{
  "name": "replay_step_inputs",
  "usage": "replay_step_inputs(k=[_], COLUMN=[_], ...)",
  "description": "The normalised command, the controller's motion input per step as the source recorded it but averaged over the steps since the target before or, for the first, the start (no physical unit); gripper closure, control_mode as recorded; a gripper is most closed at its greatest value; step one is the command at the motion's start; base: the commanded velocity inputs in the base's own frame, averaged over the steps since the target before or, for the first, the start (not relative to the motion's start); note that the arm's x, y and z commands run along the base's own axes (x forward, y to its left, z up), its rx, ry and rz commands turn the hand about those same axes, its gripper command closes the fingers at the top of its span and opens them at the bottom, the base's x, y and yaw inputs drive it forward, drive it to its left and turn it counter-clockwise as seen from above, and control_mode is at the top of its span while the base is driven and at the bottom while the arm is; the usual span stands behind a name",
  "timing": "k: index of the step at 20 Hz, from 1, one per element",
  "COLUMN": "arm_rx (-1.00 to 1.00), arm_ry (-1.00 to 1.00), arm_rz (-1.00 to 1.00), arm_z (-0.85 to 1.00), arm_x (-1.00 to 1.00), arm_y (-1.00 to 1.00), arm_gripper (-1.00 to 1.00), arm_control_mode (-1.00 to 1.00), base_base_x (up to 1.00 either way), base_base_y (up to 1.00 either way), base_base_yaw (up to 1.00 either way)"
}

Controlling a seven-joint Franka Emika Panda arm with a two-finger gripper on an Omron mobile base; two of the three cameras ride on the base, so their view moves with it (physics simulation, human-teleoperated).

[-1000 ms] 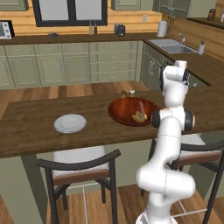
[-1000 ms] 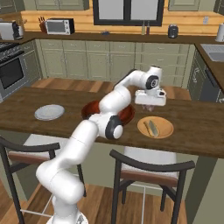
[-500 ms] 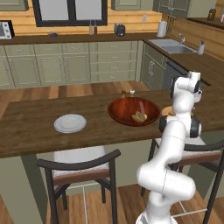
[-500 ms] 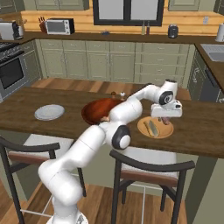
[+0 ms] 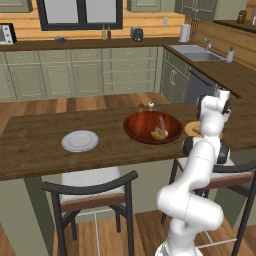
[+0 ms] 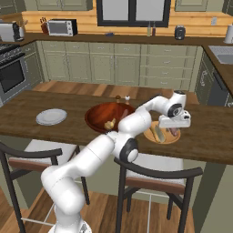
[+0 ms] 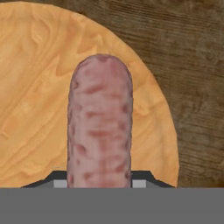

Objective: Place one bun and one sausage from the bowl on each plate.

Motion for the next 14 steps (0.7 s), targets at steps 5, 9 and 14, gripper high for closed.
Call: replay_step_inputs(k=[5,9,14], arm_rx=[0.05,0.01,0.00], arm_ry=[0.07,0.00,0.00], arm_rz=[0.04,0.02,0.00], arm_z=[-0.10,0.03,0.27], arm_x=[0.17,0.00,0.00], arm_y=[0.00,0.00,0.08], arm_gripper=[-1.00,-1.00,-1.00], arm_control_mode=[-1.00,-1.00,-1.00], base_base_x=[0.00,0.00,0.00], base_base_y=[0.00,0.00,0.00], base_base_yaw=[0.00,0.00,0.00])
